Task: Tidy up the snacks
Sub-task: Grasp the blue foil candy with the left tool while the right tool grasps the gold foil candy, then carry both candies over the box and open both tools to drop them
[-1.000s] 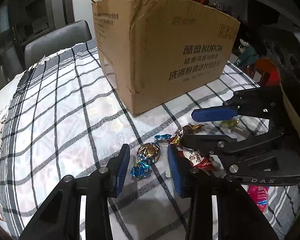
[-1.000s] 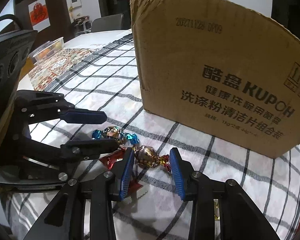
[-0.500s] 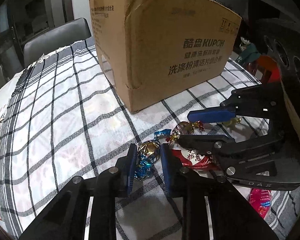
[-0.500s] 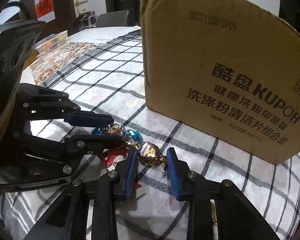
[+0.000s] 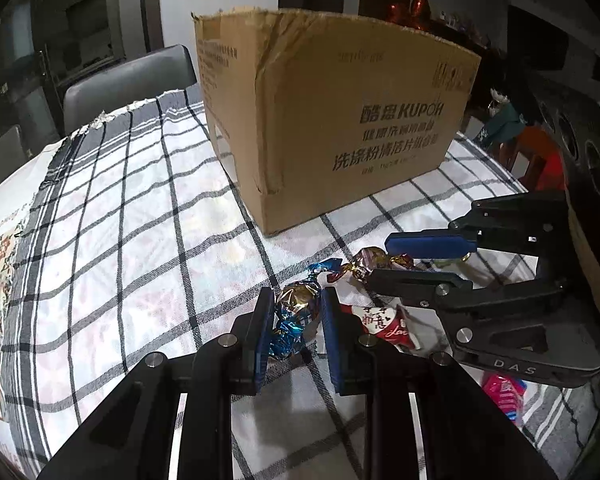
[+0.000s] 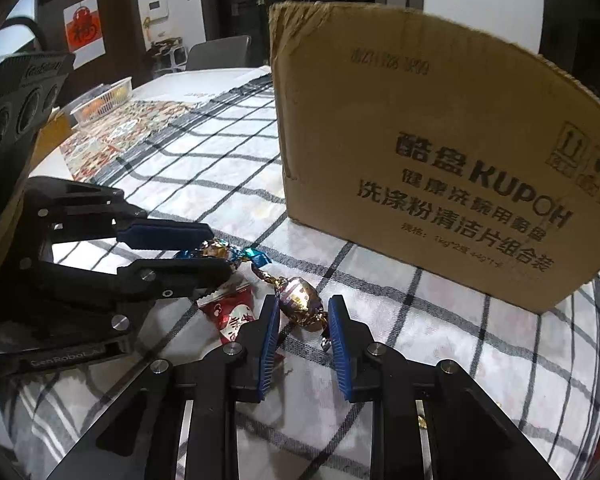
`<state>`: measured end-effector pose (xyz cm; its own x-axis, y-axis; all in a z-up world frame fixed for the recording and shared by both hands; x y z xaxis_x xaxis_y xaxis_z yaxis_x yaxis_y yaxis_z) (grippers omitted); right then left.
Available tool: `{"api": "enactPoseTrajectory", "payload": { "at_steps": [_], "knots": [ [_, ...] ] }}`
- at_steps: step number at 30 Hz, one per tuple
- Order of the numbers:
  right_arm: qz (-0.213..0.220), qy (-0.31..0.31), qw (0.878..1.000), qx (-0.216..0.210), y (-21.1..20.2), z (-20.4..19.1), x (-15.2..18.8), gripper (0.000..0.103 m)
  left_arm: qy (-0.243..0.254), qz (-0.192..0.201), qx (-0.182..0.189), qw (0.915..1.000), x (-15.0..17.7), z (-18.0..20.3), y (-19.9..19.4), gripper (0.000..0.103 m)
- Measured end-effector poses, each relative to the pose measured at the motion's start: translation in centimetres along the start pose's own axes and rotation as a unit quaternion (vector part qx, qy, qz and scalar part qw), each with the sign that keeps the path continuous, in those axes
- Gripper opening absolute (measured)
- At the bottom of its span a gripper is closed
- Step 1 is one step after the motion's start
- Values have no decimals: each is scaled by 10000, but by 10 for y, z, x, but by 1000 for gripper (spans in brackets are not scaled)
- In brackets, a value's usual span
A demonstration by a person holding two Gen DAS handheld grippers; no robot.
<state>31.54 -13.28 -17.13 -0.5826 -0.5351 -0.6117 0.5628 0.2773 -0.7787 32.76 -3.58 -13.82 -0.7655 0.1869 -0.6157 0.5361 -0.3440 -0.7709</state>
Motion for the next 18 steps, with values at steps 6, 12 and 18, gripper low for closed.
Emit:
{"api": "enactPoseTrajectory", "payload": {
  "at_steps": [6,12,18],
  "knots": [
    [211,171,9996,69,-19,4,-3,26,-72,263,-26,9996,-5,7,-18,24],
    [472,426,9979,134,-42,14,-5,26,-196,466,-54,9987,-12,16,-38,24],
    [779,645,9946,224,-67,23,-10,26,-135,813,-104,9965,-25,29,-63,24]
  ]
}}
Point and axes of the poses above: each gripper's, at about its wrist camera, not at the fingertips, and y roughly the way its jaws point, z to its right, x to its underside, the point moved 6 cm from there along y, roughly the way its jaws point, and after that the axes turned 11 degrees about -y, right-handed, at the moved point
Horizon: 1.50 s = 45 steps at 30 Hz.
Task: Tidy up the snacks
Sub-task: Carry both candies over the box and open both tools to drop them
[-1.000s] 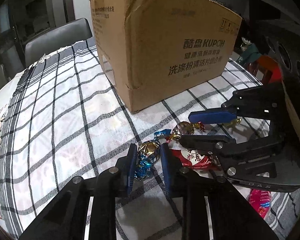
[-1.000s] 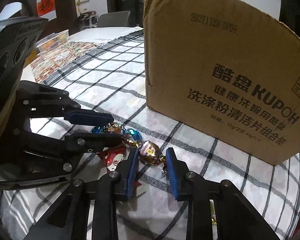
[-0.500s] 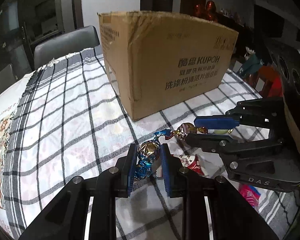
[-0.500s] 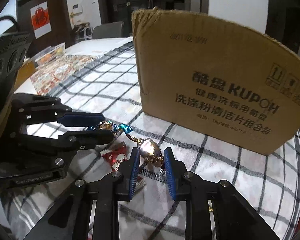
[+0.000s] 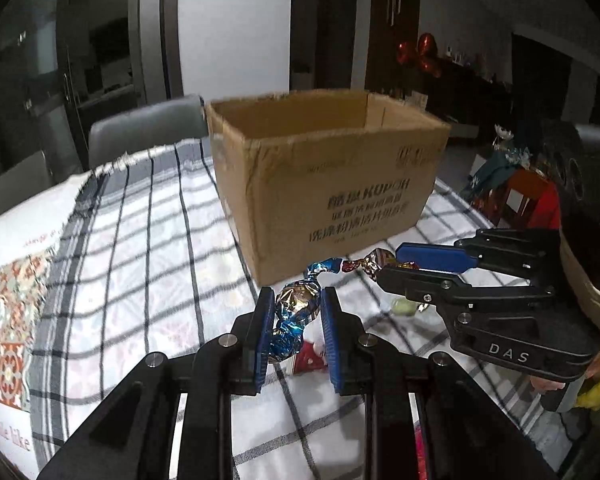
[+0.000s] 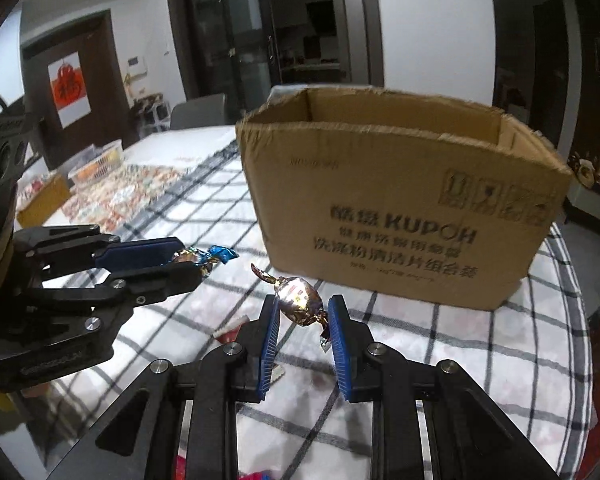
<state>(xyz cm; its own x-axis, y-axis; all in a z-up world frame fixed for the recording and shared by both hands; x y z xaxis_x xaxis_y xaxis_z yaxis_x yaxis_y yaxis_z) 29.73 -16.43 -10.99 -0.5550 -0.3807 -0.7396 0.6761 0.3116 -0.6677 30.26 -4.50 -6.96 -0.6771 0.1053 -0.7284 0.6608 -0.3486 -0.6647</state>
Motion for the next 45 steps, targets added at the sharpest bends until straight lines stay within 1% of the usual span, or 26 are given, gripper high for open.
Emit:
{"api": "enactPoseTrajectory", "payload": {
  "at_steps": [6,13,20,25,34,40,43,45],
  "knots": [
    [327,110,9993,122,-24,10,-15,26,12,306,3,9995,-19,11,-19,24],
    [750,188,9963,378,-52,22,-34,26,41,649,35,9979,-44,23,-35,24],
    [1078,290,9916,660,-74,41,-54,26,57,956,63,9954,-69,34,-43,24],
    [1271,336,9876,859,-85,57,-70,26,85,1141,64,9934,-92,39,-42,24],
    [1368,157,9838,1148,-83,72,-99,26,44,1244,32,9922,-124,36,-28,24],
    [1313,209,9842,1168,-75,87,-109,26,27,1192,122,9928,-144,34,-10,24],
    [1269,208,9841,1226,-69,93,-114,26,24,1178,85,9930,-154,33,-2,24],
    [1218,220,9843,1260,-64,96,-116,27,70,1162,-7,9932,-159,33,3,24]
  ]
}}
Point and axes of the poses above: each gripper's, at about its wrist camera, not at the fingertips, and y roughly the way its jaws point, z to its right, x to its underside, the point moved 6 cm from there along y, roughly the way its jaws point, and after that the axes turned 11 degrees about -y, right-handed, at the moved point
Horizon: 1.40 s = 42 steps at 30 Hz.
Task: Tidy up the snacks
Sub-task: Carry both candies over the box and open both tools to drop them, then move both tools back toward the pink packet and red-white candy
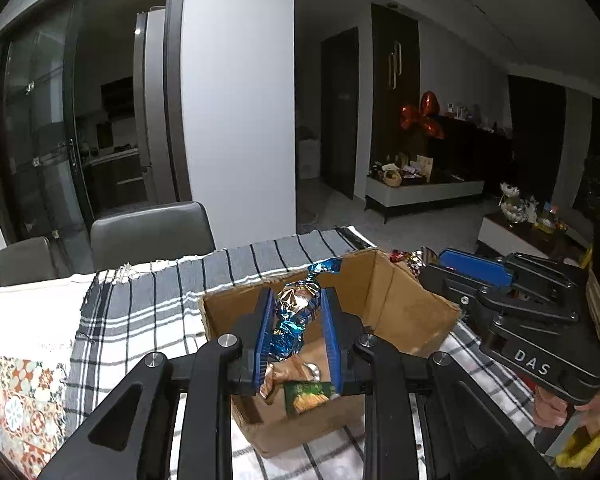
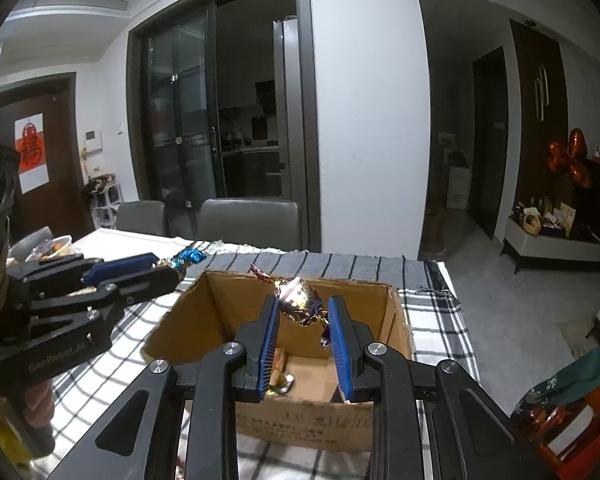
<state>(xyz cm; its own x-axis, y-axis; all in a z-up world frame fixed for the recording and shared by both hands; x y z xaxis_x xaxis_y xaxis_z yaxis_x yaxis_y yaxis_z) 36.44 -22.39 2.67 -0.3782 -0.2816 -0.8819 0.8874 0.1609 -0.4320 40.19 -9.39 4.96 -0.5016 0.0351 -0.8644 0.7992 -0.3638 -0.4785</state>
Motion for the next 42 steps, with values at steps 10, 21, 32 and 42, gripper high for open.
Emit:
{"api": "enactPoseTrajectory", "payload": {
  "at_steps": [10,21,32,42],
  "knots": [
    [-103,132,9994,298,4,9,7,50,225,211,-434,9986,6,-6,-5,60],
    [-88,-19,10000,32,-29,-20,32,50,300,190,-434,9984,41,-4,-50,65],
    [-227,-184,9993,-250,-52,-49,54,50,188,-48,-324,9993,74,-4,-80,67],
    [-477,-81,9982,-341,-79,-69,100,50,331,-503,51,9982,127,10,-98,66]
  ]
}}
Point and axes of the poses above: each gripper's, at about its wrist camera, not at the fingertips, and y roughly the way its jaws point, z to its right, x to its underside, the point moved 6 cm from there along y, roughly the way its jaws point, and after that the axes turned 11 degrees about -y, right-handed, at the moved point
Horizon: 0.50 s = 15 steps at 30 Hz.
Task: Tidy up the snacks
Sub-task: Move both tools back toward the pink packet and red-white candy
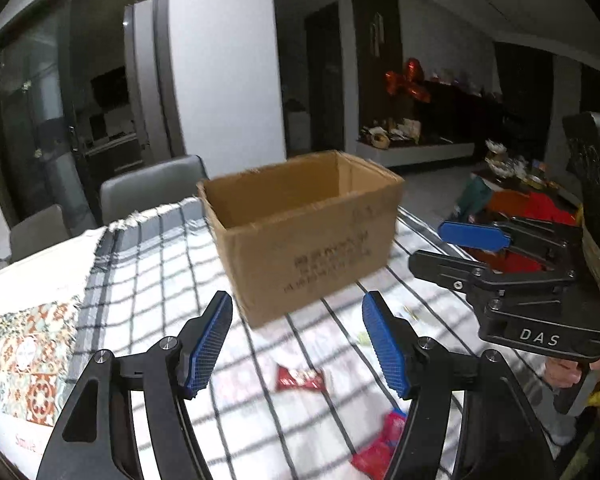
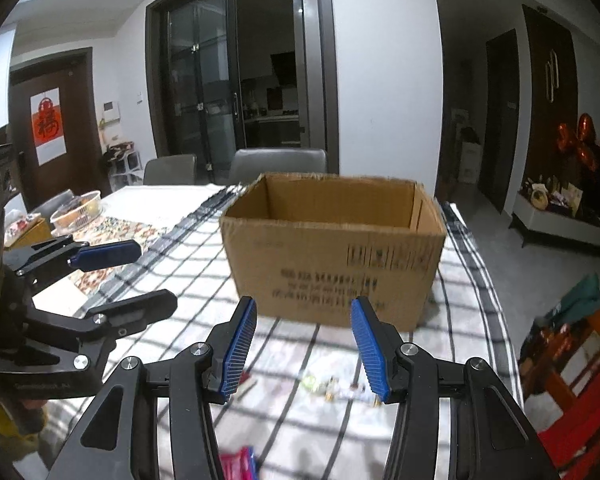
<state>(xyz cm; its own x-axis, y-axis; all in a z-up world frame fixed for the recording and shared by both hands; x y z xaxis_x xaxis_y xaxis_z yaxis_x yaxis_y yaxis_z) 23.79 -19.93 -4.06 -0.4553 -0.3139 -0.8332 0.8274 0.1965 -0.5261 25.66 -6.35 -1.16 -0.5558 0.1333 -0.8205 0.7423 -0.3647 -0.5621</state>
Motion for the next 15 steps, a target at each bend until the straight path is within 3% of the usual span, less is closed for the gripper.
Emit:
{"api": "enactPoseTrajectory", "payload": {
  "at_steps": [15],
  "knots": [
    [-875,226,9953,-339,-3,-27,83,50,452,-917,588,9930,86,29,8,66]
  ]
}}
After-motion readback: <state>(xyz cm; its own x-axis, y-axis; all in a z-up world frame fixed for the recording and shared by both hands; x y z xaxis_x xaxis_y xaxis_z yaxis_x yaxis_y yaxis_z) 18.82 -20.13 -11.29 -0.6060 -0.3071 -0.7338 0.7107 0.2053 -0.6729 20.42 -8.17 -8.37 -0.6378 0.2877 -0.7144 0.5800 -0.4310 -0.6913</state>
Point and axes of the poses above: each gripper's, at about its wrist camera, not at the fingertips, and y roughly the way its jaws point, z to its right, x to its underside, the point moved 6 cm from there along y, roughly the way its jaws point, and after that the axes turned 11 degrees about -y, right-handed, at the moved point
